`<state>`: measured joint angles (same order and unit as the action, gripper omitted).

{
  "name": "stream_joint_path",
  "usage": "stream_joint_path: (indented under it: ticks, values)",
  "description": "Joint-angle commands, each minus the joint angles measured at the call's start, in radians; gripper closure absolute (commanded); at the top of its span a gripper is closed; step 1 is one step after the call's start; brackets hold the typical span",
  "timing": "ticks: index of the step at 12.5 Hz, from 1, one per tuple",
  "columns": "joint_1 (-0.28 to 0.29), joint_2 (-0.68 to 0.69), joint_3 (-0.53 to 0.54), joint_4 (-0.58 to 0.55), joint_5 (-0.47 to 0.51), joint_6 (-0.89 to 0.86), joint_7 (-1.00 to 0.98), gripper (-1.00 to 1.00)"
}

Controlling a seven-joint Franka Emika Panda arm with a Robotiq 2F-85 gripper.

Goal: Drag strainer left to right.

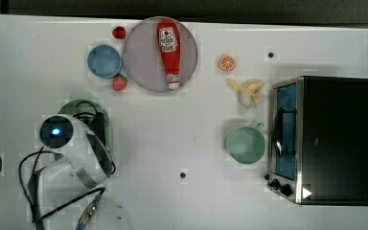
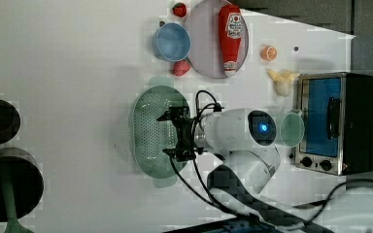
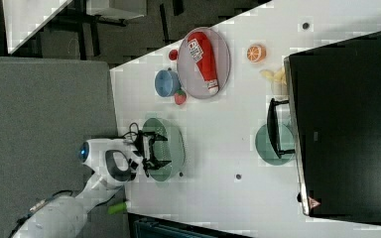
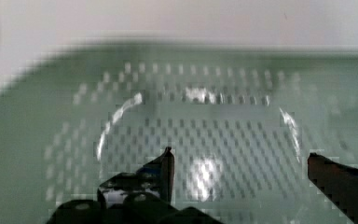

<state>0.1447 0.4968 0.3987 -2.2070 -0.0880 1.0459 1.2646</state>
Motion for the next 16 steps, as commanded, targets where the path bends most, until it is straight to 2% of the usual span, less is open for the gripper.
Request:
stream_joint_path:
  ticks: [1,3,7,16]
  values:
    - [0.066,0.006,-0.057,0.030,-0.002,0.043,0.062,-1.00]
    - [0.093,0.005,-0.096,0.026,-0.002,0.038,0.063,-1.00]
    - [0.088,-0.008,-0.120,-0.002,-0.002,0.041,0.062,-1.00]
    - [0.000,-0.087,-0.207,-0.104,-0.002,0.050,-0.027,-1.00]
